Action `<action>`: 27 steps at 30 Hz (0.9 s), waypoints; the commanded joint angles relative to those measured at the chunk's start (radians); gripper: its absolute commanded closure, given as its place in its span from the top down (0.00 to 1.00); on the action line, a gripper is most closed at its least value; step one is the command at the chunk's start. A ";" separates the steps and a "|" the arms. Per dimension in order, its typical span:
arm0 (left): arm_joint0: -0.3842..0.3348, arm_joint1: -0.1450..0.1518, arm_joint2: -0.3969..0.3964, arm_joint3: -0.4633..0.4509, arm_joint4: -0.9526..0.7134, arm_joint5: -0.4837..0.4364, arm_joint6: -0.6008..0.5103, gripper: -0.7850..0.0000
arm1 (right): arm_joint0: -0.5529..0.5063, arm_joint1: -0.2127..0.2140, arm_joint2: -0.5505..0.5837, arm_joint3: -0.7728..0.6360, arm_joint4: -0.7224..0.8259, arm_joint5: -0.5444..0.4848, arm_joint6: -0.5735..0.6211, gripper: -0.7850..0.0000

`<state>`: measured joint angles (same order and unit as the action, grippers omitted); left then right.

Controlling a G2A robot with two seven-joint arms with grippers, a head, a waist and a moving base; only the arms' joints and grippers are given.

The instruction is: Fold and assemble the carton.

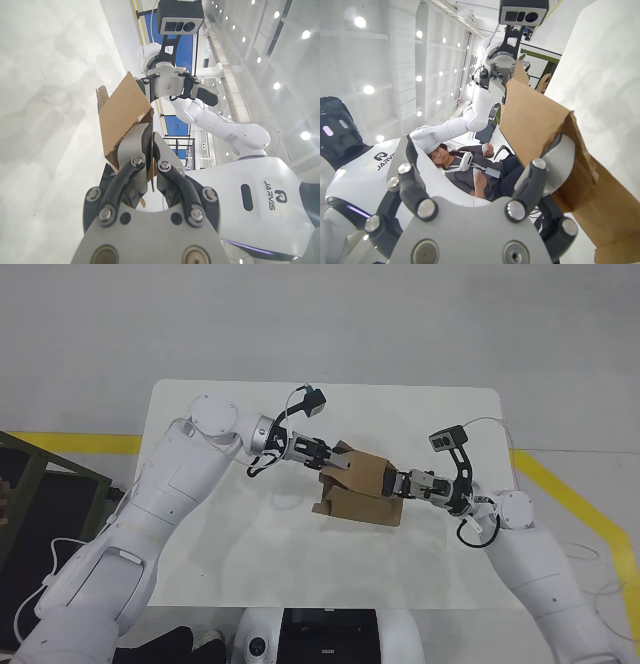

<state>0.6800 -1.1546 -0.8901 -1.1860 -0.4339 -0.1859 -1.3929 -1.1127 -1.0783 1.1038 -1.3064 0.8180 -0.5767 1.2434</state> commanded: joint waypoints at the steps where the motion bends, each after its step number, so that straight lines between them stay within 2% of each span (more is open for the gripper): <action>1: 0.000 0.000 0.000 0.001 0.002 0.001 -0.002 0.00 | -0.001 0.000 0.007 -0.002 0.008 0.005 0.005 1.00; 9: 0.002 0.000 -0.002 0.005 0.002 0.002 -0.005 0.00 | -0.007 0.004 0.038 -0.007 0.011 0.017 0.017 1.00; 14: 0.002 -0.001 -0.001 0.008 0.005 0.003 -0.006 0.00 | -0.013 0.004 0.045 -0.015 0.010 0.025 0.025 0.49; 16: 0.002 -0.001 0.000 0.008 0.005 0.003 -0.005 0.00 | -0.015 0.003 0.047 -0.016 0.011 0.026 0.026 0.46; 19: 0.001 -0.001 0.000 0.009 0.007 0.002 -0.005 0.00 | -0.017 0.003 0.050 -0.010 0.008 0.025 0.025 0.49; 24: 0.001 -0.001 -0.002 0.006 0.010 0.003 -0.006 0.00 | -0.017 0.004 0.055 0.012 -0.048 0.013 0.013 0.71; 27: 0.002 -0.001 -0.002 0.001 0.011 0.006 -0.005 0.00 | -0.018 0.004 0.050 0.022 -0.093 0.007 0.007 0.78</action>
<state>0.6816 -1.1555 -0.8928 -1.1830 -0.4238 -0.1815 -1.3984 -1.1306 -1.0738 1.1560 -1.2877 0.7411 -0.5668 1.2532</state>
